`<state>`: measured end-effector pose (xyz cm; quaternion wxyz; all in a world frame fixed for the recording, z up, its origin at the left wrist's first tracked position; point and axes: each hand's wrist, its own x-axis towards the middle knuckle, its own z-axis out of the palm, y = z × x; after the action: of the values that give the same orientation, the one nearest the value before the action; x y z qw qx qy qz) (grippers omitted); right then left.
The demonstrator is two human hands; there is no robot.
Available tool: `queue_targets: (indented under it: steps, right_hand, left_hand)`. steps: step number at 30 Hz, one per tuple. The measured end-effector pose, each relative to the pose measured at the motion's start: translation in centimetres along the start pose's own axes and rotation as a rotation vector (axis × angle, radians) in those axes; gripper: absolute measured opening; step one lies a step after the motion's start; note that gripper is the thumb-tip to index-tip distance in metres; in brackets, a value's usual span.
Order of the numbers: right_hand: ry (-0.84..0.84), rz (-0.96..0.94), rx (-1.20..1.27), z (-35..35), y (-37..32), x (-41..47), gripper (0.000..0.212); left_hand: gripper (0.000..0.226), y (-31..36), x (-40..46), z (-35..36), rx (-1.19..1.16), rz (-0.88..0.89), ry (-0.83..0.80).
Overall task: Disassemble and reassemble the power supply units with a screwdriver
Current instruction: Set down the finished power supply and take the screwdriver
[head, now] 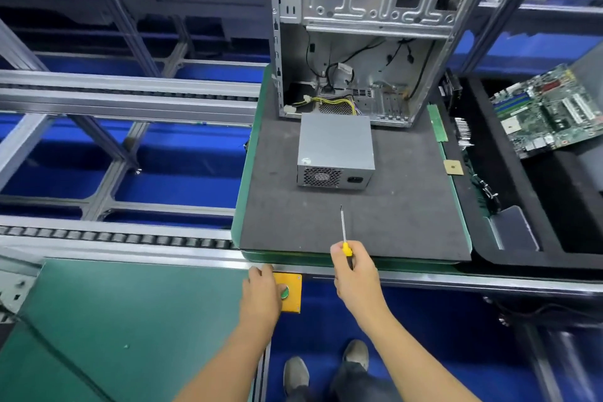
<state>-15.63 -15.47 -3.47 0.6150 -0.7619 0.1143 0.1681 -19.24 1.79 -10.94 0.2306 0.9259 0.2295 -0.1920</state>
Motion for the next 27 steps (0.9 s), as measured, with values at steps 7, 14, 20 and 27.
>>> queue_targets:
  steps: [7, 14, 20, 27]
  right_hand:
    - [0.026, -0.023, 0.040, -2.7, -0.9, -0.2, 0.016]
    - [0.061, 0.035, 0.165, -4.8, -2.6, 0.2, 0.020]
    - [0.057, 0.056, 0.255, -7.7, -3.8, 1.2, 0.024]
    - [0.023, 0.014, 0.203, -12.0, -5.2, 2.6, 0.019]
  left_hand:
    - [0.035, 1.7, -2.5, -1.6, 0.037, 0.059, 0.135]
    - [0.009, 6.4, -3.5, -5.4, -0.499, 0.286, 0.299]
    - [0.008, 11.8, -3.1, -6.5, -0.663, 0.298, 0.150]
    - [0.012, 17.9, -2.6, -6.2, -0.660, 0.334, 0.064]
